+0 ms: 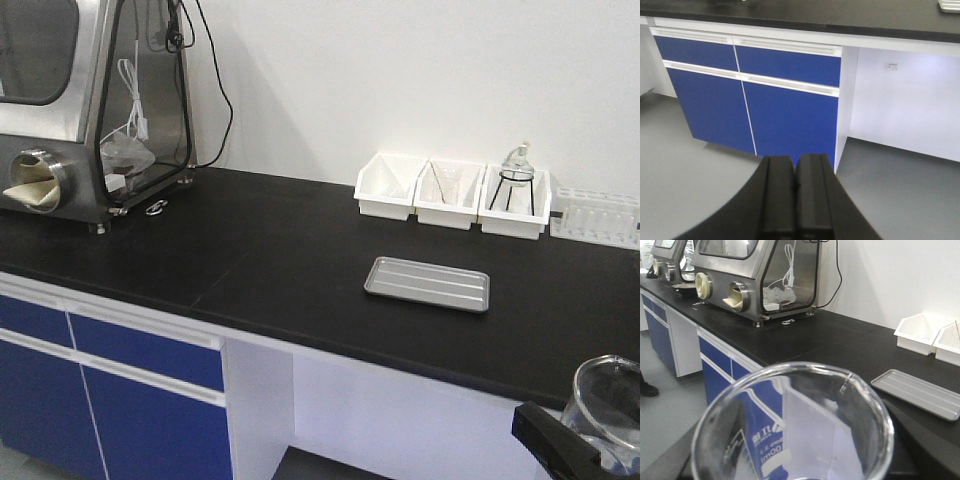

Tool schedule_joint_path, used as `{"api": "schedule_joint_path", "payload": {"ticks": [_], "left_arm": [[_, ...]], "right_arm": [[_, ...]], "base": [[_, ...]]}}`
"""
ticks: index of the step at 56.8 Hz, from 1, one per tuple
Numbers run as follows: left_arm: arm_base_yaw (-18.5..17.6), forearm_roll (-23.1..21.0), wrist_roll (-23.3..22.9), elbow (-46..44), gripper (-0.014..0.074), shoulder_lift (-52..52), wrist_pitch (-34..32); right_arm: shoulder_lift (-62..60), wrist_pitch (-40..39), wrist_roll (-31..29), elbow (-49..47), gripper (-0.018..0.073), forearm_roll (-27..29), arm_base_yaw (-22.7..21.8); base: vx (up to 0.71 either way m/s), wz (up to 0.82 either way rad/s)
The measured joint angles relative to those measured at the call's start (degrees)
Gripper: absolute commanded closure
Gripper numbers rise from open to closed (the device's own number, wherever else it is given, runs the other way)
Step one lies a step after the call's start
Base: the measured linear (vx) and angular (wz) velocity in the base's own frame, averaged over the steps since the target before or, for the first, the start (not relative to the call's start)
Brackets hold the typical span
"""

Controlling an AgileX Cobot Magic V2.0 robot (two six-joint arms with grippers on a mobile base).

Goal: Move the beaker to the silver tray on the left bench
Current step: 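Drive the base to the bench with the silver tray, holding the beaker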

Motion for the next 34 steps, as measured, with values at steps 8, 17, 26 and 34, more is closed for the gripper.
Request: {"api": "schedule_joint_path", "payload": {"ticks": [8,17,26,34], "left_arm": [[0.0,0.0,0.0,0.0,0.0595,0.0,0.0],[0.0,0.0,0.0,0.0,0.0595,0.0,0.0],[0.0,0.0,0.0,0.0,0.0595,0.0,0.0],[0.0,0.0,0.0,0.0,0.0595,0.0,0.0]], "right_arm": [[0.0,0.0,0.0,0.0,0.0566,0.0,0.0],[0.0,0.0,0.0,0.0,0.0566,0.0,0.0],[0.0,0.0,0.0,0.0,0.0566,0.0,0.0],[0.0,0.0,0.0,0.0,0.0566,0.0,0.0]], "base": [[0.43,-0.04],[0.44,-0.11],[0.43,-0.18],[0.42,-0.24]]}}
